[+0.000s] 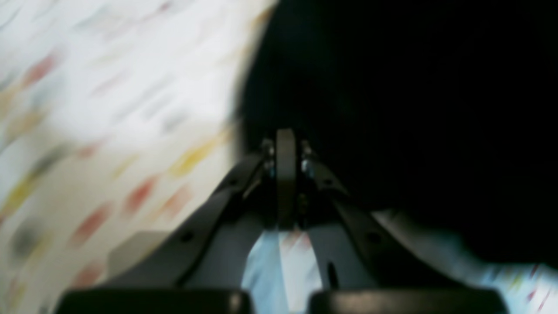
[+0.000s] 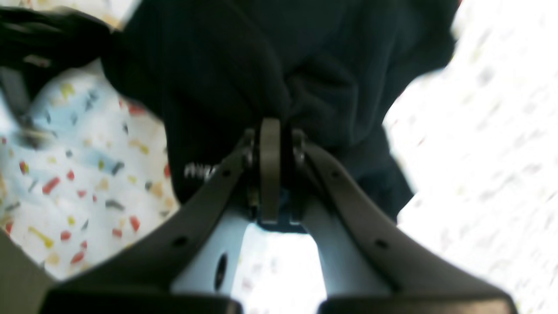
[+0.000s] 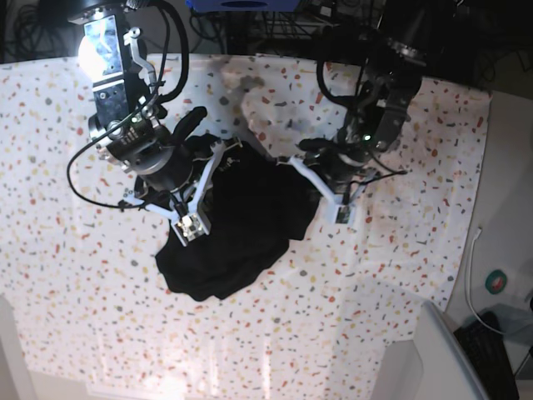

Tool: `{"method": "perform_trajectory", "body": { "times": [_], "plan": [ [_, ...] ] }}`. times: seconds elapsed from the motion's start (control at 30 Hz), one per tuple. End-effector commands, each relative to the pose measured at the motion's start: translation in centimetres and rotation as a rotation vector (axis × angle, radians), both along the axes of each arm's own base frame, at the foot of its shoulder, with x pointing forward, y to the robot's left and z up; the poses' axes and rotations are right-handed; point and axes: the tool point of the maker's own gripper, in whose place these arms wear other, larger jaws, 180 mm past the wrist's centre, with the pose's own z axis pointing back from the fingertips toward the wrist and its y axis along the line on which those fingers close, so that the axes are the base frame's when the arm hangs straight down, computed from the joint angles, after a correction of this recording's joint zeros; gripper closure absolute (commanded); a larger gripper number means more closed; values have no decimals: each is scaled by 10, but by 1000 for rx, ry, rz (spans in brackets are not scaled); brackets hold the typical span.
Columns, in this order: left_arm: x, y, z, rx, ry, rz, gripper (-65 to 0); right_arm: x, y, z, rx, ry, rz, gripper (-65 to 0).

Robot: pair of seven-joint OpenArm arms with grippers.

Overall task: Layout the t-shirt on the table in an organized manner, then fold the t-shirt properly
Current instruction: 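Grasp the black t-shirt with both grippers and lift it up, then lift the shirt high with both grippers and shake it open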

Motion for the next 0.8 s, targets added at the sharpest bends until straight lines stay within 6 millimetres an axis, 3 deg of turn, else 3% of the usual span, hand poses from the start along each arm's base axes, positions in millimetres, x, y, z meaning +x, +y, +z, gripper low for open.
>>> {"method": "perform_trajectory", "body": {
  "times": [0.0,0.1,0.17,0.33,0.43,0.5,0.63,0.77],
  "plan": [
    [17,-5,9,-17,-39,8,0,13,-1,21,12,-76,1,0],
    [23,-11,13,-38,-46,20,0,28,-9,41,-9,-145,6,0],
    [18,-4,23,-35,-75,22,0,39,-17,57,-33,-200,10,0],
    [12,83,63,2,-182,222,0,95,-31,124,-90,-398,15,0],
    [-12,146,84,66,-226,350,0,126,-31,165,-99,-501,14,0],
    [-28,179,96,116,-243,407,0,147,-28,183,-95,-530,10,0],
    [-64,224,104,187,-232,507,0,190,-32,190,-132,-523,11,0],
    [-87,250,102,226,-208,571,0,229,-41,170,-102,-506,-1,0]
  ]
}}
